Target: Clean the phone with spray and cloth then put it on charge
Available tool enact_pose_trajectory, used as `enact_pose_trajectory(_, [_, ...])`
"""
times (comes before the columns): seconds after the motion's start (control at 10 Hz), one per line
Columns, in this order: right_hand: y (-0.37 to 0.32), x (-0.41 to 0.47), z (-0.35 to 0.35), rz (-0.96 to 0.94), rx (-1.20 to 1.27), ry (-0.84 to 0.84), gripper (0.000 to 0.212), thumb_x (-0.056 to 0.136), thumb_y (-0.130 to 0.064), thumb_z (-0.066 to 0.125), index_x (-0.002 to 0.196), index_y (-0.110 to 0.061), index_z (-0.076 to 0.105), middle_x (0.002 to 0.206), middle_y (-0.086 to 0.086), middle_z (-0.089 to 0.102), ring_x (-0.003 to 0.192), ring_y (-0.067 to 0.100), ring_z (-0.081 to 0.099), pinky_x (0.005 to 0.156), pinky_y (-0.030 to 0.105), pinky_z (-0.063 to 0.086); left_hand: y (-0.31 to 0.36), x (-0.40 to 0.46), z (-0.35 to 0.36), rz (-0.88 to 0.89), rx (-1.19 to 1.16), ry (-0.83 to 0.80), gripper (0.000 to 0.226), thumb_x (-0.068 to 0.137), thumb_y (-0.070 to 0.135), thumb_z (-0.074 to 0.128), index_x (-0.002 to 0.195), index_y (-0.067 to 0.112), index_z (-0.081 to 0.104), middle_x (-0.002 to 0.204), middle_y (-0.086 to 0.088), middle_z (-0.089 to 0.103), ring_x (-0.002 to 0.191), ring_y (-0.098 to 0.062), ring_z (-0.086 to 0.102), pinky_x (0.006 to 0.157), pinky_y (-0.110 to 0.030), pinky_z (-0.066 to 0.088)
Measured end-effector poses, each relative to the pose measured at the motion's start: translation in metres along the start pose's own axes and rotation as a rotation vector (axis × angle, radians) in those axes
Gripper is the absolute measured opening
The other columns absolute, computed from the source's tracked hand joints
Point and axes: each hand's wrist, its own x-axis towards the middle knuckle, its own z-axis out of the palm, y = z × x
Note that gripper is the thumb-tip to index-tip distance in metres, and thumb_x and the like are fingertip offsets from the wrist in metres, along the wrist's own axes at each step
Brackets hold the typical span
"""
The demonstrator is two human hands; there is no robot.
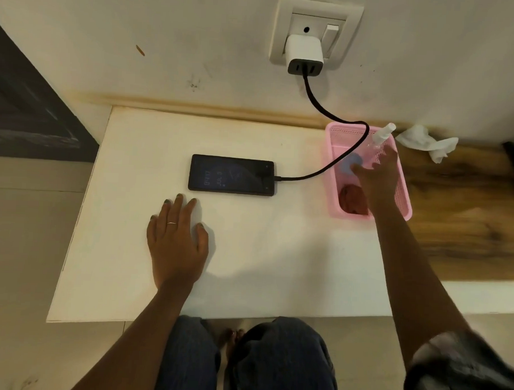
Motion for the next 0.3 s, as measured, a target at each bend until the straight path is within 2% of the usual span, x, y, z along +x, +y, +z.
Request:
enact_pose_trajectory(0.1, [-0.011, -0.031, -0.002, -0.102, 0.061, 0.297, 0.051, 0.078, -0.017, 0.067, 0.123, -0.008, 0.046, 0.122, 0.010, 0.056, 0.110, 0.022, 0.054, 0.098, 0.041, 0.046, 0.001, -0.001, 0.001, -0.001, -0.001, 0.000, 0.053, 0.091, 0.035, 0.038, 0.140, 0.016, 0.044, 0.150, -0.009, 0.039, 0.141, -0.030, 0.030, 0.116, -0.049, 0.022])
enact_pose_trajectory(0.2, [-0.023, -0.090, 0.016, -0.402, 0.123, 0.407, 0.028, 0.080, -0.006, 0.058, 0.108, -0.006, 0.055, 0.106, 0.012, 0.060, 0.101, 0.025, 0.054, 0.093, 0.046, 0.045, 0.002, 0.000, -0.002, -0.001, 0.001, -0.006, 0.053, 0.091, 0.036, 0.038, 0.141, 0.016, 0.044, 0.151, -0.008, 0.038, 0.141, -0.029, 0.030, 0.116, -0.048, 0.021])
enact_pose_trajectory(0.3, [-0.019, -0.149, 0.057, -0.748, 0.036, 0.022, 0.028, 0.083, -0.005, 0.056, 0.111, -0.006, 0.057, 0.110, 0.013, 0.060, 0.107, 0.025, 0.052, 0.098, 0.037, 0.040, 0.001, 0.001, 0.000, 0.002, 0.014, -0.004, 0.054, 0.092, 0.037, 0.037, 0.141, 0.016, 0.044, 0.151, -0.008, 0.038, 0.141, -0.029, 0.030, 0.116, -0.049, 0.022])
